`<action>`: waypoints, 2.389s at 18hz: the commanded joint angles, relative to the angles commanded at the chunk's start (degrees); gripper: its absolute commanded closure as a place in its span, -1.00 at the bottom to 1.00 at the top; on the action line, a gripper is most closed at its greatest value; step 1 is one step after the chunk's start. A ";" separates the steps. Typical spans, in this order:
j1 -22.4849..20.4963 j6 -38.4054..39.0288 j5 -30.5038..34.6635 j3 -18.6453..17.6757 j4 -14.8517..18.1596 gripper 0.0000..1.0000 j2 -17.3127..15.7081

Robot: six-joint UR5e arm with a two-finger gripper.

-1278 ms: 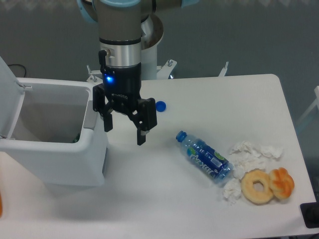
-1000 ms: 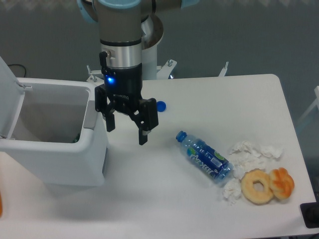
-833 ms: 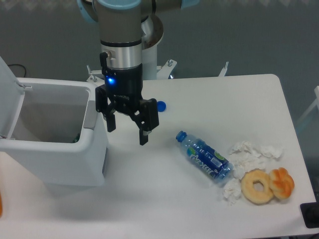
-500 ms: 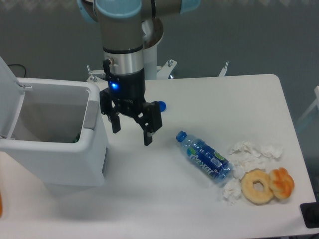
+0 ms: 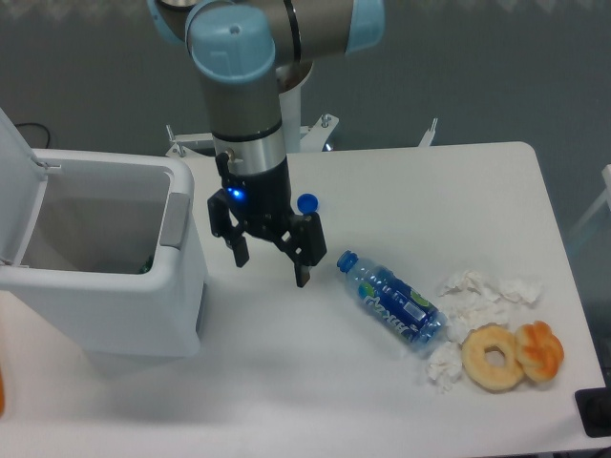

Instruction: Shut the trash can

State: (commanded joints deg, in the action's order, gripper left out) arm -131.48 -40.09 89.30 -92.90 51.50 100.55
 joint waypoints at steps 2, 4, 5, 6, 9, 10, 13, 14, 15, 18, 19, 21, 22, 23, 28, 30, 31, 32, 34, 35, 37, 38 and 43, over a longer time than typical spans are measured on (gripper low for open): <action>-0.35 2.64 -0.35 0.09 0.09 -1.00 -0.35; -0.44 7.54 -0.70 0.26 0.00 -1.00 -1.05; -0.35 11.66 -1.57 0.79 -0.09 -1.00 -1.49; -0.35 16.23 -2.80 1.75 -0.09 -1.00 -1.84; 0.08 28.72 -6.50 3.86 -0.17 -1.00 -3.77; 0.26 32.06 -6.59 4.30 -0.26 -1.00 -4.74; 1.31 36.40 -8.16 5.27 -0.35 -1.00 -6.33; 1.93 36.58 -9.13 5.36 -0.35 -1.00 -6.59; 2.63 37.19 -10.01 5.54 -0.35 -1.00 -7.03; 5.09 41.40 -12.91 6.24 -0.35 -1.00 -7.91; 6.23 42.19 -13.96 6.33 -0.35 -1.00 -8.17; 8.77 42.29 -15.20 6.42 -0.35 -1.00 -8.18; 9.83 42.38 -15.29 6.51 -0.35 -1.00 -8.26; 10.71 42.55 -15.29 6.59 -0.35 -1.00 -8.44; 11.95 43.26 -22.12 6.42 -0.35 -1.00 -11.51; 11.86 43.43 -25.13 6.42 -0.35 -1.00 -12.74; 11.95 43.87 -25.22 6.42 -0.35 -1.00 -13.35; 12.04 44.57 -25.83 6.33 -0.35 -1.00 -14.06; 12.04 44.58 -29.42 6.33 -0.44 -1.00 -14.94; 12.04 44.58 -31.71 6.42 -0.53 -1.00 -15.20; 12.13 44.40 -35.93 6.68 -0.53 -1.00 -15.47; 12.13 44.23 -37.69 6.60 -0.53 -1.00 -15.73; 13.88 43.96 -41.75 6.51 -0.53 -1.00 -15.56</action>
State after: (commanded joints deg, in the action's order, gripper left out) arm -117.60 3.87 47.55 -86.40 50.98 84.99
